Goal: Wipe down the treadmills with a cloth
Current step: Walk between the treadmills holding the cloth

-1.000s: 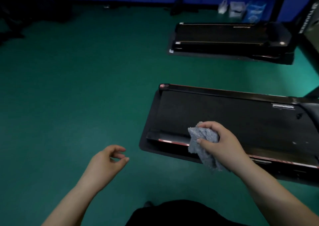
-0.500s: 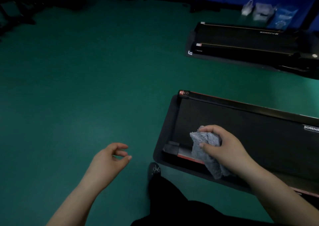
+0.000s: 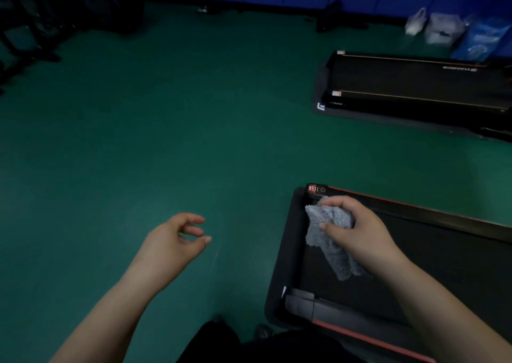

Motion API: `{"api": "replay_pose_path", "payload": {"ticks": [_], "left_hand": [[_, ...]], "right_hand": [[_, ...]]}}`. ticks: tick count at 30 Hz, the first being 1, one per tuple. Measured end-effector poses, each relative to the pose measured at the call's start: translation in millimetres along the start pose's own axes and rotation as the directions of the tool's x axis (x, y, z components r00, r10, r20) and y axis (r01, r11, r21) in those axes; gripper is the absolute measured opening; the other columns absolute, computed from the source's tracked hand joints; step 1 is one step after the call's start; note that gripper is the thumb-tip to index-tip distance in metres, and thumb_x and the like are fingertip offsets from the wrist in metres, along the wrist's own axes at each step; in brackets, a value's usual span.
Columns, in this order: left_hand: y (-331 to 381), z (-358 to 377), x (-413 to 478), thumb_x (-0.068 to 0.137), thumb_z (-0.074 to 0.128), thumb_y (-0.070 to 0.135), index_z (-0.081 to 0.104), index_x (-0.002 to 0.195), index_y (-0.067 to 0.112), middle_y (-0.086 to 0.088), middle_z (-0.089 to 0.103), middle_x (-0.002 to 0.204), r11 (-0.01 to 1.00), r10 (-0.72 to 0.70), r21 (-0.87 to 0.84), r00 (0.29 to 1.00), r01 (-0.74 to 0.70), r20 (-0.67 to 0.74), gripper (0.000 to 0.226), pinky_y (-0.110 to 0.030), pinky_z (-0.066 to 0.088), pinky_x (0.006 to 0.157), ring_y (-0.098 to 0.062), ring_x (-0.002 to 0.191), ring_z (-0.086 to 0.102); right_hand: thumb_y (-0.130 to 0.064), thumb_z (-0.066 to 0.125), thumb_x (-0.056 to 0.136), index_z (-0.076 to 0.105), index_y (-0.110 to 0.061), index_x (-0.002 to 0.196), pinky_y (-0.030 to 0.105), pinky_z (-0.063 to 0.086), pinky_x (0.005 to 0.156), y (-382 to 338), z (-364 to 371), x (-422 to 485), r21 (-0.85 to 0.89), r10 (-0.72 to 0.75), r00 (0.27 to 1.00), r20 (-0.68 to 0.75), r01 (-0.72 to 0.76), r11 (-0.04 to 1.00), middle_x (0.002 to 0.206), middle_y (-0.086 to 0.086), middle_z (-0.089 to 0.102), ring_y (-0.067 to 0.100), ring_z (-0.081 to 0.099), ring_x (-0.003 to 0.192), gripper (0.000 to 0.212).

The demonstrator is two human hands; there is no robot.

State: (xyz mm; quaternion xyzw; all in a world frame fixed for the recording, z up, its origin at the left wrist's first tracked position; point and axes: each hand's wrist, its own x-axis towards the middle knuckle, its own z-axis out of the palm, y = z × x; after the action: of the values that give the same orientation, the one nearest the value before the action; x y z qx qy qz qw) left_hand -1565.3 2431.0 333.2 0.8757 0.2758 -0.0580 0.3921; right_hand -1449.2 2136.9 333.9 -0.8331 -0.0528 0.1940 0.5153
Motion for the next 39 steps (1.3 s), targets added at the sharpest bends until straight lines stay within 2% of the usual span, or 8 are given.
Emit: {"api": "replay_pose_path", "payload": {"ticks": [4, 6, 12, 19, 21, 24, 27, 39], "left_hand": [[6, -12, 77, 0.079, 0.075, 0.025, 0.061, 0.099, 0.034, 0.013, 0.067, 0.09, 1.0, 0.014, 0.004, 0.998, -0.014, 0.065, 0.026, -0.015, 0.045, 0.061, -0.005, 0.072, 0.063], [7, -18, 124, 0.079, 0.075, 0.027, 0.061, 0.099, 0.034, 0.013, 0.067, 0.091, 0.999, 0.038, 0.021, 0.994, -0.04, 0.104, 0.026, -0.015, 0.045, 0.061, -0.004, 0.073, 0.064], [38, -50, 283, 0.079, 0.075, 0.027, 0.062, 0.101, 0.032, 0.014, 0.066, 0.088, 0.983, 0.152, 0.068, 0.966, -0.169, 0.21, 0.027, -0.008, 0.042, 0.056, -0.006, 0.071, 0.064], [120, -66, 427, 0.077, 0.077, 0.024, 0.062, 0.097, 0.034, 0.013, 0.068, 0.087, 0.937, 0.304, 0.066, 0.893, -0.343, 0.333, 0.027, -0.017, 0.046, 0.065, -0.012, 0.072, 0.065], [139, -57, 460, 0.076, 0.078, 0.024, 0.062, 0.096, 0.034, 0.013, 0.068, 0.087, 0.926, 0.328, 0.055, 0.87, -0.372, 0.368, 0.027, -0.019, 0.046, 0.066, -0.013, 0.071, 0.065], [169, -35, 505, 0.076, 0.078, 0.023, 0.062, 0.096, 0.033, 0.012, 0.068, 0.087, 0.916, 0.347, 0.044, 0.841, -0.399, 0.415, 0.027, -0.016, 0.046, 0.064, -0.013, 0.07, 0.064], [203, -7, 553, 0.076, 0.077, 0.023, 0.062, 0.096, 0.033, 0.012, 0.068, 0.087, 0.909, 0.349, 0.044, 0.813, -0.415, 0.467, 0.027, -0.012, 0.044, 0.059, -0.011, 0.067, 0.062], [408, 78, 723, 0.077, 0.077, 0.019, 0.063, 0.093, 0.032, 0.009, 0.068, 0.09, 0.855, 0.449, -0.026, 0.715, -0.517, 0.536, 0.025, -0.009, 0.045, 0.058, -0.007, 0.065, 0.061]], "right_hand": [[-0.015, 0.073, 0.082, 0.063, -0.036, 0.102, 0.028, 0.049, 0.09, -15, 9, 63, 0.011, 0.007, 0.997, -0.072, -0.007, 1.0, 0.116, -0.025, 0.059, 0.003, 0.059, 0.101, 0.031], [-0.015, 0.073, 0.082, 0.063, -0.036, 0.101, 0.028, 0.049, 0.091, -20, 16, 96, 0.015, 0.021, 0.994, -0.11, -0.02, 1.0, 0.118, -0.021, 0.06, 0.004, 0.059, 0.107, 0.03], [-0.012, 0.073, 0.081, 0.064, -0.031, 0.102, 0.03, 0.047, 0.096, -59, 33, 203, 0.052, 0.078, 0.955, -0.286, -0.066, 0.996, 0.119, -0.019, 0.061, 0.005, 0.059, 0.109, 0.03], [-0.011, 0.073, 0.08, 0.064, -0.029, 0.104, 0.023, 0.044, 0.094, -95, 13, 289, 0.071, 0.12, 0.89, -0.44, -0.098, 0.993, 0.119, -0.019, 0.061, 0.001, 0.058, 0.108, 0.031], [-0.01, 0.073, 0.08, 0.065, -0.027, 0.104, 0.024, 0.045, 0.093, -93, 1, 308, 0.081, 0.147, 0.863, -0.483, -0.123, 0.989, 0.118, -0.019, 0.062, -0.001, 0.058, 0.106, 0.031], [-0.01, 0.074, 0.08, 0.065, -0.027, 0.105, 0.014, 0.043, 0.084, -82, -19, 338, 0.114, 0.196, 0.832, -0.519, -0.16, 0.981, 0.118, -0.02, 0.061, -0.009, 0.056, 0.103, 0.031], [-0.011, 0.074, 0.08, 0.065, -0.029, 0.104, 0.008, 0.042, 0.078, -70, -46, 381, 0.124, 0.229, 0.806, -0.546, -0.192, 0.974, 0.12, -0.018, 0.061, -0.009, 0.055, 0.104, 0.031], [-0.014, 0.072, 0.081, 0.063, -0.03, 0.104, 0.01, 0.046, 0.075, -85, -196, 566, 0.155, 0.245, 0.737, -0.63, -0.19, 0.97, 0.111, -0.024, 0.061, -0.009, 0.059, 0.092, 0.029]]}}
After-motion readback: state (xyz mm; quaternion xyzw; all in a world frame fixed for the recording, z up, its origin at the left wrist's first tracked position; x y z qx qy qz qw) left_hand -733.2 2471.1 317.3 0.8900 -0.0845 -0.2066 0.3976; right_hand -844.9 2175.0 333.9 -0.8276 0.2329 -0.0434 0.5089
